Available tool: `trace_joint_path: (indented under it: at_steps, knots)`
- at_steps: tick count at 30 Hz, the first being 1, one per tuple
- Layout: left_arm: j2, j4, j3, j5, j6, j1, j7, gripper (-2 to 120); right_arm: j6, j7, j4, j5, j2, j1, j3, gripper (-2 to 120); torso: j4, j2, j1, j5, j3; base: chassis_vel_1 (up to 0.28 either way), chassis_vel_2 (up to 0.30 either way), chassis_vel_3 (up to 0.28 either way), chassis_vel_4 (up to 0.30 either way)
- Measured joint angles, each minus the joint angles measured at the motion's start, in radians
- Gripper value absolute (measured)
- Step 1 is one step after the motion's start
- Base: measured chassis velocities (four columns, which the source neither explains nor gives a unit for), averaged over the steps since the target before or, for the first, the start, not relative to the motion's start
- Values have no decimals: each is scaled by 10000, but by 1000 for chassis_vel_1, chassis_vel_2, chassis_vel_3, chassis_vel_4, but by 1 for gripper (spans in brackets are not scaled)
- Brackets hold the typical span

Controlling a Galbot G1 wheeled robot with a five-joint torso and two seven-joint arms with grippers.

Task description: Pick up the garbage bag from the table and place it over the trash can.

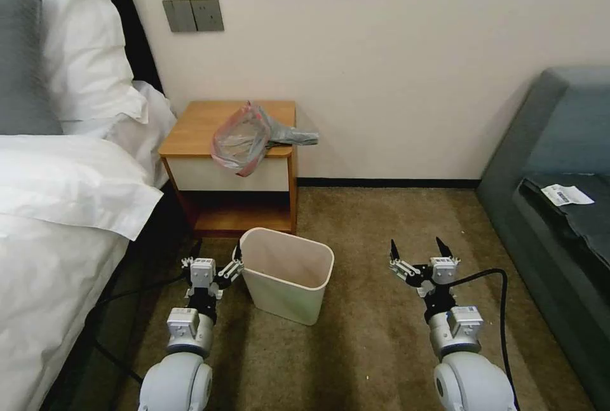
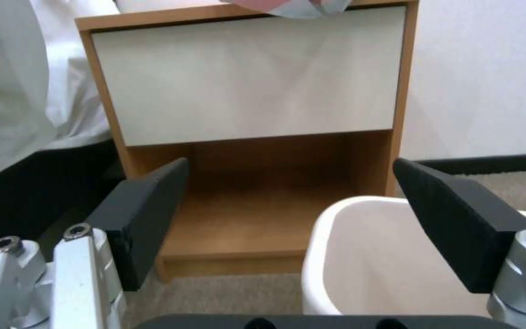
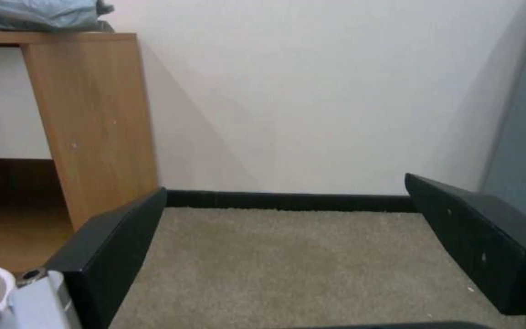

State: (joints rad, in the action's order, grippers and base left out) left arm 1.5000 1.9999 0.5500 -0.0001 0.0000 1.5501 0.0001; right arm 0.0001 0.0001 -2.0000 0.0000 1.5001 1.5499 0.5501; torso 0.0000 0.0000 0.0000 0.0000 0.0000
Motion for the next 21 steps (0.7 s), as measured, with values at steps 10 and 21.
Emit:
trace_joint_path:
  at_steps: [10, 21]
  knots:
    - [0, 0, 0, 0, 0, 0, 0, 86, 0, 0, 0, -1, 0, 0, 0, 100, 0, 0, 0, 0, 0, 0, 0, 0, 0]
    - [0, 0, -1, 0, 0, 0, 0, 86, 0, 0, 0, -1, 0, 1, 0, 100, 0, 0, 1, 0, 0, 0, 0, 0, 0]
